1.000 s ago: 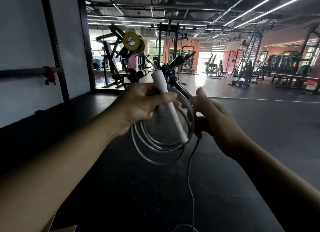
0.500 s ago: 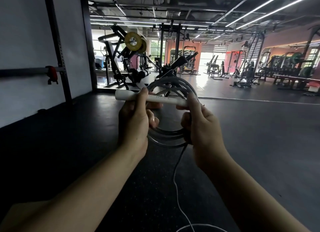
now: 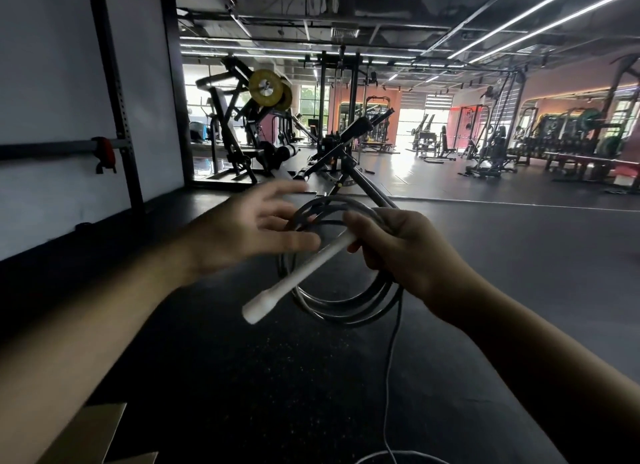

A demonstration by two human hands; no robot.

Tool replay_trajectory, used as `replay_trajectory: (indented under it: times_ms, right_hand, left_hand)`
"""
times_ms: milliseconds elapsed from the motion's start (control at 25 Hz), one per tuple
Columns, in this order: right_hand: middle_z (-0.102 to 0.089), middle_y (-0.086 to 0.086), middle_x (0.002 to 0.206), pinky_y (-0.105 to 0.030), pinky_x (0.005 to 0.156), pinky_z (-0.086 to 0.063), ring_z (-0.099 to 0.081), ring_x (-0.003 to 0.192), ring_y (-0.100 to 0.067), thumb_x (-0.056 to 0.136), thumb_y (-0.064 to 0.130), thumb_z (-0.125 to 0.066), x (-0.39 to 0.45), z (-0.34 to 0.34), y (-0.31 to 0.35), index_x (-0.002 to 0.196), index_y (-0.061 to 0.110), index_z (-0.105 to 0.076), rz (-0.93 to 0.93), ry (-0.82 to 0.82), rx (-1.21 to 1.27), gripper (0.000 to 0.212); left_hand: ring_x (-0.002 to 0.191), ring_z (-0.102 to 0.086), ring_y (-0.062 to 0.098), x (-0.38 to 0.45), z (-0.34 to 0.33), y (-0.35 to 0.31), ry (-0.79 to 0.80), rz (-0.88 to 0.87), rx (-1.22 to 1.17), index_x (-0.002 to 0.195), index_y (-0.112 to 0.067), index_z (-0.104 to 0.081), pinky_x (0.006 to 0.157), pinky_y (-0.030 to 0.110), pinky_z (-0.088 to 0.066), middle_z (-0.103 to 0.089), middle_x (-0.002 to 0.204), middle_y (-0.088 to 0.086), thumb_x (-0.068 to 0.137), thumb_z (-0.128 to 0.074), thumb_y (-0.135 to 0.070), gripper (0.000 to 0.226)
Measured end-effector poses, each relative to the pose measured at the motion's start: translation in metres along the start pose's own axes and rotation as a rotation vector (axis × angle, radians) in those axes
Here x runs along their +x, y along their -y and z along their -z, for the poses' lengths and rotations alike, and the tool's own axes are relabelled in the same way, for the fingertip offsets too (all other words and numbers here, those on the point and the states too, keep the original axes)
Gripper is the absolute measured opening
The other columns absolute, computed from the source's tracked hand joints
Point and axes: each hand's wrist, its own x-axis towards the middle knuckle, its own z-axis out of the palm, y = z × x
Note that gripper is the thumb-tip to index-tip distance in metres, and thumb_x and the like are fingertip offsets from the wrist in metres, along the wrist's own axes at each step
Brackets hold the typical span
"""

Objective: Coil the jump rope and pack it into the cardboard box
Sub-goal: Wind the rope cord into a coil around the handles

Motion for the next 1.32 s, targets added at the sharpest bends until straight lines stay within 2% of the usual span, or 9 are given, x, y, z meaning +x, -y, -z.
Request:
replay_trajectory:
  times_ms: [200,360,480,680,840,960,1080,1240,1320]
  right_hand:
    - [-0.049,0.009,0.051,-0.018,0.048,-0.036,-0.041,0.047,-0.006,0.102,0.032,-0.058,0.007,0.019,0.02,0.093,0.001,-0.072,0.118,0.179,-0.144,0.034]
    - [-0.05,0.009,0.053,-0.017,0.05,-0.038,-0.044,0.049,-0.004,0.098,0.039,-0.059,0.002,0.033,0.025,0.097,0.001,-0.072,0.149,0.258,-0.235,0.041]
    - [-0.058,0.0,0.06,-0.021,0.049,-0.039,-0.049,0.051,-0.01,0.092,0.053,-0.056,-0.003,0.039,0.027,0.088,-0.001,-0.068,0.163,0.266,-0.222,0.055]
    - [-0.064,-0.009,0.072,-0.035,0.054,-0.04,-0.048,0.06,-0.029,0.094,0.073,-0.029,-0.006,0.062,0.015,0.095,-0.005,-0.069,-0.099,0.131,0.179,0.088]
    - [-0.063,-0.019,0.093,-0.03,0.052,-0.034,-0.045,0.059,-0.024,0.09,0.081,-0.014,-0.02,0.039,0.005,0.11,0.008,-0.069,-0.099,0.121,0.379,0.093]
    - [-0.067,0.002,0.076,-0.026,0.051,-0.035,-0.048,0.055,-0.01,0.08,0.087,-0.03,-0.024,0.0,0.011,0.112,0.016,-0.067,-0.062,0.074,0.396,0.086]
    - [-0.057,0.006,0.057,-0.022,0.044,-0.032,-0.044,0.046,-0.009,0.09,0.063,-0.055,-0.025,-0.029,0.021,0.102,0.009,-0.066,-0.029,-0.047,0.551,0.057]
    - [-0.05,-0.007,0.062,-0.021,0.04,-0.026,-0.038,0.042,-0.011,0.095,0.041,-0.065,-0.02,-0.032,0.025,0.109,0.023,-0.078,-0.063,-0.084,0.599,0.027]
    - [-0.05,-0.008,0.064,-0.02,0.04,-0.027,-0.039,0.042,-0.01,0.095,0.043,-0.064,-0.017,-0.027,0.023,0.11,0.024,-0.078,-0.061,-0.061,0.554,0.028]
  left_hand:
    - [0.072,-0.075,0.027,0.022,-0.021,-0.034,0.242,0.062,-0.003,0.109,-0.003,-0.067,0.067,0.037,-0.063,-0.077,0.08,0.01,0.072,-0.084,-0.019,0.044]
    - [0.043,-0.051,0.013,0.012,-0.036,-0.032,0.294,0.043,-0.027,0.093,0.007,-0.061,0.053,0.034,-0.057,-0.054,0.058,0.002,0.082,-0.073,-0.035,0.044]
    - [0.041,-0.038,0.009,0.006,-0.042,-0.034,0.284,0.064,-0.084,0.105,0.011,-0.054,0.045,0.027,-0.046,-0.043,0.054,-0.005,0.084,-0.067,-0.04,0.057]
    - [0.04,-0.03,0.008,0.004,-0.04,-0.051,-0.064,-0.107,-0.523,0.07,-0.015,-0.044,0.043,0.024,-0.036,-0.033,0.053,-0.007,0.097,-0.053,-0.037,0.037]
    - [0.043,-0.035,0.006,0.021,-0.054,-0.064,-0.492,-0.145,-1.007,0.07,-0.021,-0.045,0.047,0.023,-0.047,-0.034,0.054,-0.009,0.1,-0.052,-0.046,0.04]
    - [0.048,-0.049,0.007,0.03,-0.076,-0.067,-0.777,-0.017,-1.101,0.072,-0.023,-0.049,0.064,0.031,-0.055,-0.045,0.053,-0.01,0.1,-0.05,-0.053,0.041]
    - [0.065,-0.065,0.01,0.027,-0.089,-0.058,-0.844,0.06,-0.972,0.078,-0.027,-0.055,0.058,0.028,-0.049,-0.062,0.063,-0.011,0.098,-0.044,-0.062,0.042]
    - [0.096,-0.071,0.026,0.023,-0.088,-0.04,-0.798,-0.022,-0.878,0.078,-0.022,-0.058,0.095,0.043,-0.055,-0.067,0.085,0.002,0.099,-0.047,-0.056,0.042]
    - [0.096,-0.069,0.026,0.019,-0.083,-0.039,-0.732,-0.042,-0.86,0.074,-0.019,-0.055,0.096,0.039,-0.051,-0.063,0.088,0.007,0.102,-0.048,-0.049,0.041]
